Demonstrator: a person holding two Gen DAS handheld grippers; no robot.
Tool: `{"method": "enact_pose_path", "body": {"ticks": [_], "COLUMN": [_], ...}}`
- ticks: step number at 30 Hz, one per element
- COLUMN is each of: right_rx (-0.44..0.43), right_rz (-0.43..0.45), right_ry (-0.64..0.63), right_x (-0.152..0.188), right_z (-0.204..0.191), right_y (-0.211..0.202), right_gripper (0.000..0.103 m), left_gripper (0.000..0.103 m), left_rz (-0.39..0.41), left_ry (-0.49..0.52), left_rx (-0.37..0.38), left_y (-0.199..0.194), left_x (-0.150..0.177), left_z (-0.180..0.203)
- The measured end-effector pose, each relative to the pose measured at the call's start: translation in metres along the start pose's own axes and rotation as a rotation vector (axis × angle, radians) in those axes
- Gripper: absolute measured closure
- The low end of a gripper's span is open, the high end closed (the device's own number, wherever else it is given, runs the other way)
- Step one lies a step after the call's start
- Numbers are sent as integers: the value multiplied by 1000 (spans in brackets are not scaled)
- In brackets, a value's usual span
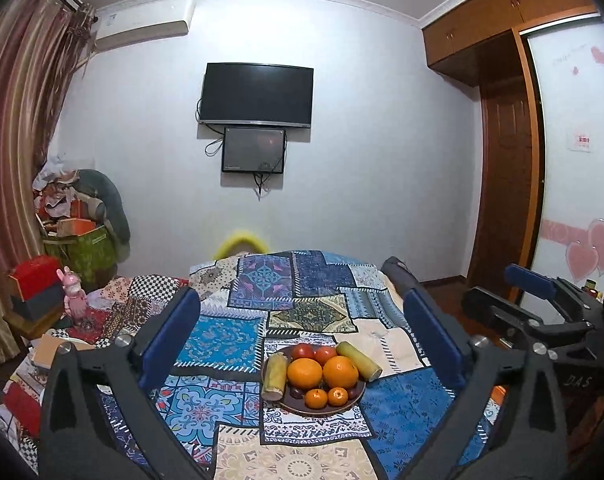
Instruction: Organize fruits
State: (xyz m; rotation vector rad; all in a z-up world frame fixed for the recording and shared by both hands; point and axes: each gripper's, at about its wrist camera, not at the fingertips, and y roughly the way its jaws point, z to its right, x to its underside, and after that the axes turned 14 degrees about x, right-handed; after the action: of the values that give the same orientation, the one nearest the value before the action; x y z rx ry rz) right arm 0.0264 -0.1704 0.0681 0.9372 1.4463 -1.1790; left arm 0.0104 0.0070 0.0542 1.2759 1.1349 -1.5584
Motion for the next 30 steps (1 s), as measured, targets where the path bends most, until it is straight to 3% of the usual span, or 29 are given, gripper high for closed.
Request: {"method": "enact_pose_path", "body": {"ticks": [30], "right_rx": [94], "right_rz": [32], "right_ry": [-6], "right_x": [5], "right_z": [3], "right_y": [-13], "right_gripper": [0], "left_gripper": [0], "left_rz": [-11], "left_ry": [41], "left_rx": [-25], "left_y": [6], "left_x": [8], "left_z": [9]}}
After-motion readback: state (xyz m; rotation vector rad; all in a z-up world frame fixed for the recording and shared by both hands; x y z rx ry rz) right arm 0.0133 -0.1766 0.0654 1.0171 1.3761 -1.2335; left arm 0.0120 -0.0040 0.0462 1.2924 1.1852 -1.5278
